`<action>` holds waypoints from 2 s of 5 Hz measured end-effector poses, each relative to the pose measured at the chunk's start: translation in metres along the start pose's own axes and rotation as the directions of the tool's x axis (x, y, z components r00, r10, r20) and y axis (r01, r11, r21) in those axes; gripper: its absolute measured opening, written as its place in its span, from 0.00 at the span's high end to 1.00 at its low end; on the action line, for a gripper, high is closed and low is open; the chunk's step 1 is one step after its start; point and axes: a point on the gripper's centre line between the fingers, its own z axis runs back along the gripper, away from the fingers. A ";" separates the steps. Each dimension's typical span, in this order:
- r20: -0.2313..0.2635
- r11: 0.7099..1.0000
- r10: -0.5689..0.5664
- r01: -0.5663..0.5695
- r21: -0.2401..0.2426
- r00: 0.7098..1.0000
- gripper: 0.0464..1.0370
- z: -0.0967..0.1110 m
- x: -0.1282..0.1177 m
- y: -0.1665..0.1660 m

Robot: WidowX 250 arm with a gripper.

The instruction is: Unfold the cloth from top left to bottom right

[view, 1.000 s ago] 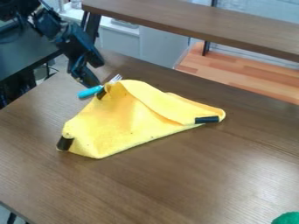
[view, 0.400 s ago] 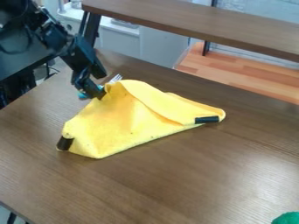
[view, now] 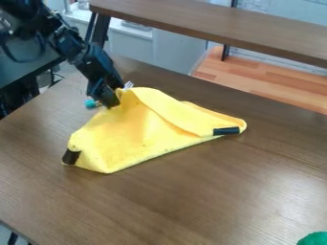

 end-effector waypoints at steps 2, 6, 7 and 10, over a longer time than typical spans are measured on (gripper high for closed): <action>-0.010 1.000 0.002 -0.002 0.006 1.000 0.88 -0.005 -0.002 -0.004; -0.113 0.997 -0.073 0.069 -0.032 0.991 0.99 0.053 0.079 -0.050; -0.150 0.998 -0.019 0.011 -0.054 0.988 0.99 0.054 0.093 -0.069; -0.206 0.984 -0.014 -0.023 -0.176 0.978 0.99 0.049 0.144 -0.149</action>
